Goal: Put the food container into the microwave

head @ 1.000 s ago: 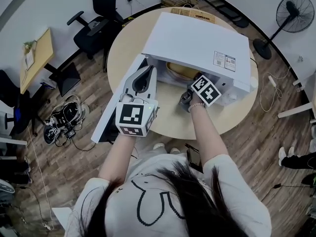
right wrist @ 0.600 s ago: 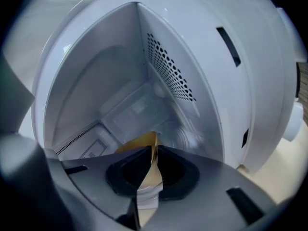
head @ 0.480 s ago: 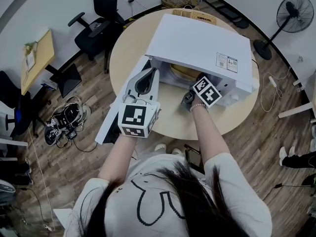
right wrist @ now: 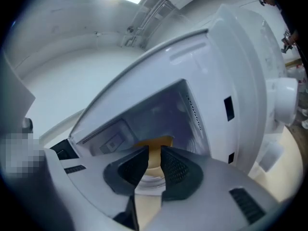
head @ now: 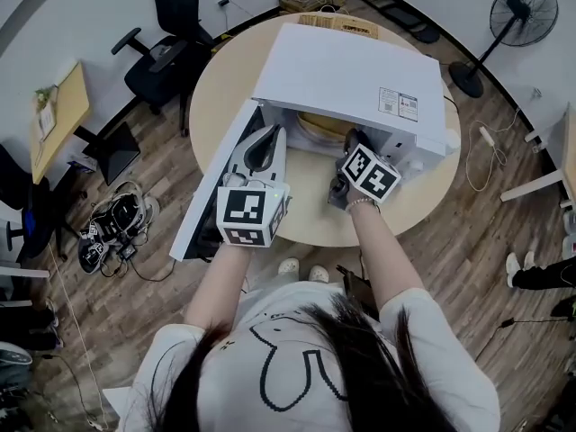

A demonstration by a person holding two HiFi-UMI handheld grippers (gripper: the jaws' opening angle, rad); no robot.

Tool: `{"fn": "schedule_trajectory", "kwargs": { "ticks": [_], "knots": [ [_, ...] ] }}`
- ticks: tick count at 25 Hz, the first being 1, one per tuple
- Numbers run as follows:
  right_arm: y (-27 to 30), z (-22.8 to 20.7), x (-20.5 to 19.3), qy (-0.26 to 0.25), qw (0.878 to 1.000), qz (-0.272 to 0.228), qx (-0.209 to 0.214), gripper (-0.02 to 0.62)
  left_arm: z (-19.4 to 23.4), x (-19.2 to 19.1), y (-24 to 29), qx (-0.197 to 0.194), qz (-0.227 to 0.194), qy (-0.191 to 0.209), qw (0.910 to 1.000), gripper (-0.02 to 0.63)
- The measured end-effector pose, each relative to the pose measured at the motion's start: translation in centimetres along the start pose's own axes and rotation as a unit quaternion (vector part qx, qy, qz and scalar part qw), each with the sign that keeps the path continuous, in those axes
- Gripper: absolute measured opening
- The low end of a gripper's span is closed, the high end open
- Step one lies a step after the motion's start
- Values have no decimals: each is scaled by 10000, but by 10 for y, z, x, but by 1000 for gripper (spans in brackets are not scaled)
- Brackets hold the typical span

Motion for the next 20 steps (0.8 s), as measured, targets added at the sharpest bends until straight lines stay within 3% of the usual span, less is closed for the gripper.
{"fn": "schedule_trajectory", "kwargs": {
  "ticks": [11, 20],
  "knots": [
    [-51, 0, 22, -718, 9953, 476, 454, 78, -7, 3, 16, -68, -42, 49, 10000, 9],
    [-89, 24, 49, -1452, 9824, 505, 1066, 75, -2, 12, 13, -19, -115, 316, 9994, 9]
  ]
}}
Point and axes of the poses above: the fingertips, and each gripper's own axes: y forward along the fingers, z to its left, x out of its top, the point moved 7 cm from there along -y, backward along the fingers, and after that the axes turned 9 degrees about y, right-handed, at the moved point
